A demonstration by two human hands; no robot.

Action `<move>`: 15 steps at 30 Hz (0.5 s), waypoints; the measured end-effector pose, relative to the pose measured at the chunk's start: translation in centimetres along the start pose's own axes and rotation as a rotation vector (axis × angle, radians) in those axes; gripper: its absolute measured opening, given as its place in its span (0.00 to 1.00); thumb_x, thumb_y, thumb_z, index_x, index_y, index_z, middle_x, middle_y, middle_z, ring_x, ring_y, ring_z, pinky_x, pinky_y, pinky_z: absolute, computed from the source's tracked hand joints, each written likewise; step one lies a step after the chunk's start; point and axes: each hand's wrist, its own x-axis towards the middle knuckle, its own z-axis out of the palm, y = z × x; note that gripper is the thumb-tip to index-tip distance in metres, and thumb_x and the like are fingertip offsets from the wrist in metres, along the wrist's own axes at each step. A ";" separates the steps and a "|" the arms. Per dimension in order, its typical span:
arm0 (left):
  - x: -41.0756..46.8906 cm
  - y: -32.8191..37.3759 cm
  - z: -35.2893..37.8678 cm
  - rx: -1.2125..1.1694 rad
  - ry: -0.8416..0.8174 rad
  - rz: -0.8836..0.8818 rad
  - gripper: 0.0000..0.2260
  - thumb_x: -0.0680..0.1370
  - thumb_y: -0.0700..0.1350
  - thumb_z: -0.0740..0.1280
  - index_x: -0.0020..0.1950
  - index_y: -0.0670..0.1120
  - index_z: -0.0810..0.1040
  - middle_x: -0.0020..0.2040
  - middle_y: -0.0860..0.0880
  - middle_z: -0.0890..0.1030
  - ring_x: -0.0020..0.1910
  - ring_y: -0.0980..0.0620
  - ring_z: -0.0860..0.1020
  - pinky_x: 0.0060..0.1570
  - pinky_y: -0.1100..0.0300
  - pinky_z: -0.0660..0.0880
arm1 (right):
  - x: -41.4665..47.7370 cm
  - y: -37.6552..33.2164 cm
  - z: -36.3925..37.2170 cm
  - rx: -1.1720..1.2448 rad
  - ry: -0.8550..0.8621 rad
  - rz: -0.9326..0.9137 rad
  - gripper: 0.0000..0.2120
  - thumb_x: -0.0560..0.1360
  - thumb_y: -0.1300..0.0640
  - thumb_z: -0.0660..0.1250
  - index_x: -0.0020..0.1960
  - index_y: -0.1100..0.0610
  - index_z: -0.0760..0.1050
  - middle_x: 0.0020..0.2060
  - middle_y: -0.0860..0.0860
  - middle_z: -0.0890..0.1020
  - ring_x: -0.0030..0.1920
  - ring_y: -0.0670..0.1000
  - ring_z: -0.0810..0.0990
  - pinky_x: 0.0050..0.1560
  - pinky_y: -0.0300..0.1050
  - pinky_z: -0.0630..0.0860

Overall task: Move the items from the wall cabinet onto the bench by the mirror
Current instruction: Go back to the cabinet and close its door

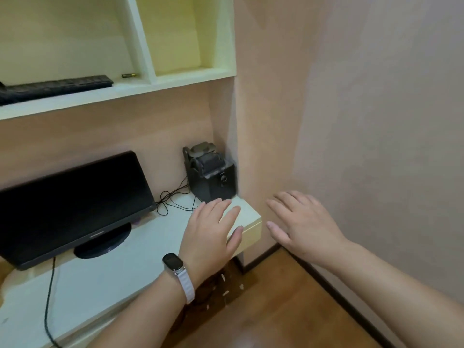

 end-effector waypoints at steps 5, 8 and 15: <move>3.7 -2.8 0.6 -0.022 0.052 0.000 0.17 0.77 0.53 0.65 0.63 0.48 0.79 0.62 0.49 0.79 0.64 0.48 0.75 0.66 0.49 0.67 | 5.0 1.2 1.6 0.001 -0.004 -0.012 0.23 0.77 0.42 0.56 0.61 0.56 0.78 0.57 0.55 0.81 0.57 0.59 0.79 0.56 0.53 0.76; 6.1 -4.1 1.5 -0.005 0.065 -0.027 0.17 0.77 0.53 0.64 0.63 0.48 0.79 0.62 0.49 0.79 0.64 0.48 0.74 0.67 0.49 0.66 | 7.6 2.5 2.9 0.017 0.009 -0.010 0.23 0.77 0.42 0.56 0.61 0.56 0.78 0.57 0.55 0.81 0.56 0.58 0.79 0.54 0.52 0.76; 12.9 -5.9 5.0 0.076 0.057 -0.071 0.18 0.77 0.54 0.64 0.64 0.49 0.78 0.63 0.49 0.78 0.65 0.47 0.73 0.68 0.47 0.67 | 14.4 7.6 7.3 0.095 0.082 -0.054 0.23 0.76 0.43 0.57 0.60 0.57 0.79 0.55 0.55 0.82 0.54 0.58 0.80 0.51 0.51 0.77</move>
